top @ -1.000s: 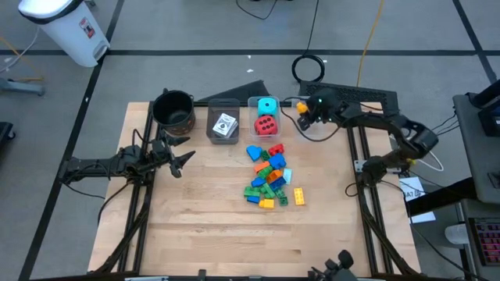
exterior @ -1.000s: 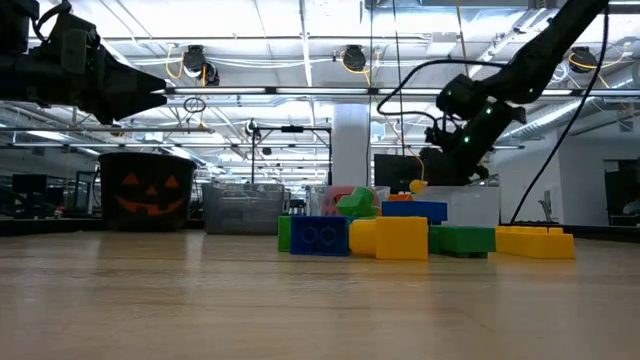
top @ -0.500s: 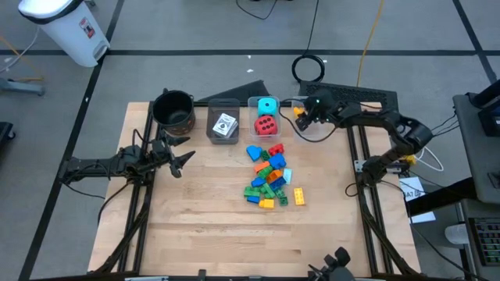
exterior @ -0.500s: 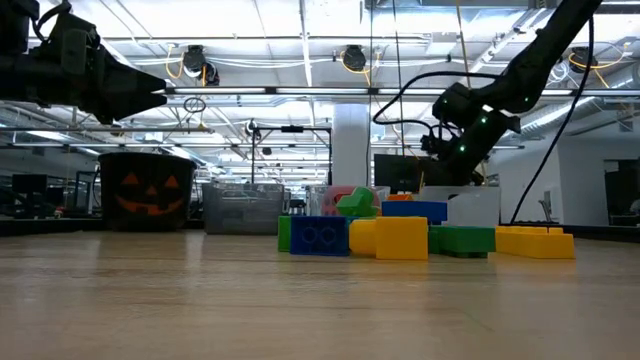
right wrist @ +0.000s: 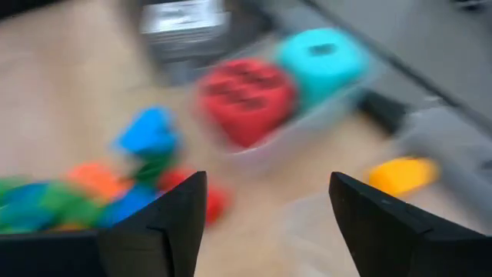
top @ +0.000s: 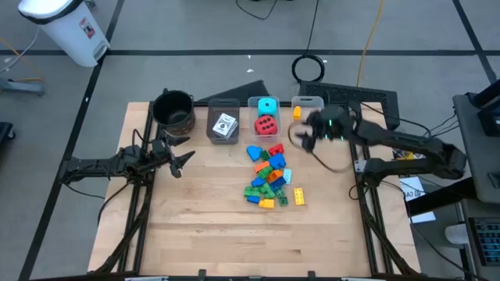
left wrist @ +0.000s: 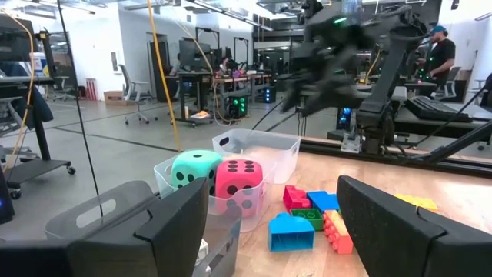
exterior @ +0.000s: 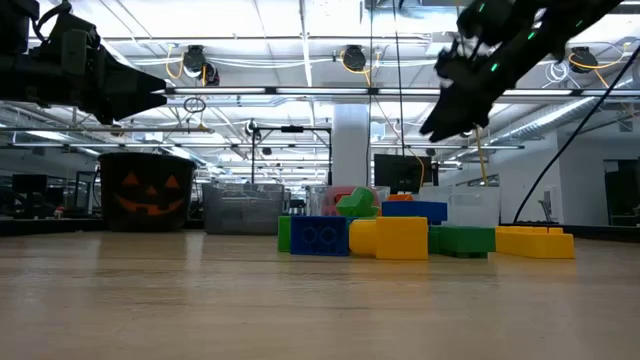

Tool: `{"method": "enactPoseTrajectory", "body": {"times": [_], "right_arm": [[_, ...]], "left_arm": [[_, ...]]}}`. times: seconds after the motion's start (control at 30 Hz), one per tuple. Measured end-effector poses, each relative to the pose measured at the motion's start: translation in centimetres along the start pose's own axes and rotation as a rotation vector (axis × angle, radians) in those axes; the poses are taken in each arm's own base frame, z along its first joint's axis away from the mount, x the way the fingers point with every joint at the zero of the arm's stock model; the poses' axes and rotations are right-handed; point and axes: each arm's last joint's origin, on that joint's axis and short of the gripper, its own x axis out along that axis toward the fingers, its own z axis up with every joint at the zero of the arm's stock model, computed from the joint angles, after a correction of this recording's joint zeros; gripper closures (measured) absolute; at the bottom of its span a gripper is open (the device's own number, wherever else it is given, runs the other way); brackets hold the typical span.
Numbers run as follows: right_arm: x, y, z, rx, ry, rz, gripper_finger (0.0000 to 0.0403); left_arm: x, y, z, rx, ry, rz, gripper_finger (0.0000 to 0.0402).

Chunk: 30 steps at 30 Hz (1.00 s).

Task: Pick & Place Toys
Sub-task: Put the yellow block into the right transparent bin

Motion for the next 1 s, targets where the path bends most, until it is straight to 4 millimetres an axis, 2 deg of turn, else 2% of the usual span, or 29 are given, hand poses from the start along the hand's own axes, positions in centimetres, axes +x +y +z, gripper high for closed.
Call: {"method": "enactPoseTrajectory", "body": {"times": [0.13, 0.27, 0.47, 0.6, 0.73, 0.87, 1.0], "right_arm": [[-2.1, 5.4, -2.4, 0.058, 0.141, 0.121, 0.0174], [-3.0, 9.9, -6.5, 0.057, 0.275, 0.281, 0.0185], [-2.4, 14.1, -11.5, 0.109, 0.275, 0.493, 0.0199], [-1.3, 15.4, -14.2, 0.045, 0.231, 0.495, 0.0205], [-0.1, 15.6, -15.9, 0.017, 0.292, 0.43, 0.0207], [0.0, 15.4, -16.2, -0.004, 0.334, 0.408, 0.0207], [-1.0, 14.8, -15.3, -0.062, 0.33, 0.432, 0.0207]], "left_arm": [[0.0, 0.0, 0.0, 0.0, 0.0, 0.0, 0.011], [0.0, 0.0, 0.0, 0.0, 0.0, 0.0, 0.011], [0.0, 0.0, 0.0, 0.0, 0.0, 0.0, 0.011], [0.0, 0.0, 0.0, 0.0, 0.0, 0.0, 0.011], [0.0, 0.0, 0.0, 0.0, 0.0, 0.0, 0.011], [0.0, 0.0, 0.0, 0.0, 0.0, 0.0, 0.011], [0.0, 0.0, 0.0, 0.0, 0.0, 0.0, 0.011]]}}
